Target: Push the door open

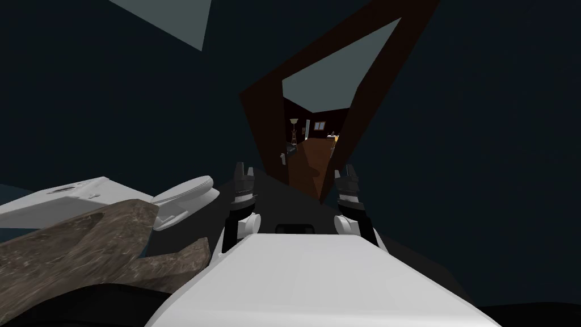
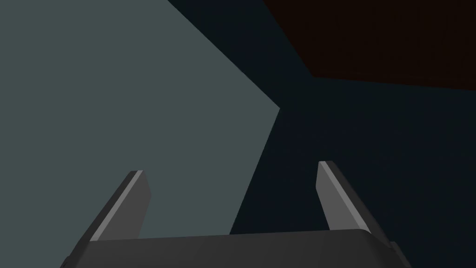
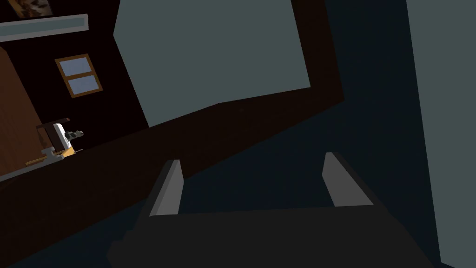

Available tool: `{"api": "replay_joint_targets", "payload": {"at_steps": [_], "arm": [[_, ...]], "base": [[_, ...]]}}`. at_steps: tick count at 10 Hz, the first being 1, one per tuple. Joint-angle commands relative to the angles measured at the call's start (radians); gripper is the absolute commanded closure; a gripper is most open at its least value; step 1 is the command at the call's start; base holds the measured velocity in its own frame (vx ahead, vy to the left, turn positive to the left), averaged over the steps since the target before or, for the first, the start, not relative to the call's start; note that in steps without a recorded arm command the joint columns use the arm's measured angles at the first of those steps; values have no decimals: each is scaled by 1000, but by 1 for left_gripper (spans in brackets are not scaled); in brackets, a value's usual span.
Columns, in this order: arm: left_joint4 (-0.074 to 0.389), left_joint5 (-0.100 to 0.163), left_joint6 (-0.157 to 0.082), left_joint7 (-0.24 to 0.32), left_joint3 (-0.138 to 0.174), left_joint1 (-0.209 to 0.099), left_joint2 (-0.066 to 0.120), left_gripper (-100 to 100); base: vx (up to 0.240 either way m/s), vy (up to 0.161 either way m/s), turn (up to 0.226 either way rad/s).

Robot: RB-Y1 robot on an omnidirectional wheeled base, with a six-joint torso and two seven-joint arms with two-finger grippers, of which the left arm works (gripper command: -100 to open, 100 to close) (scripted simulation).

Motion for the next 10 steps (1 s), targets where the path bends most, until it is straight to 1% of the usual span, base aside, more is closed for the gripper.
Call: {"api": "replay_joint_targets", "payload": {"at_steps": [1, 3, 4, 7, 10], "arm": [[39, -2, 0, 7, -4, -23, 11, -100], [70, -3, 0, 13, -8, -41, 19, -100], [109, -5, 0, 21, -12, -64, 27, -100], [179, -8, 1, 34, -20, -104, 41, -100], [259, -12, 1, 50, -30, -154, 55, -100]], "base": [[45, 20, -21], [87, 58, -18], [122, 86, -23], [97, 69, -23], [84, 60, -23]]}}
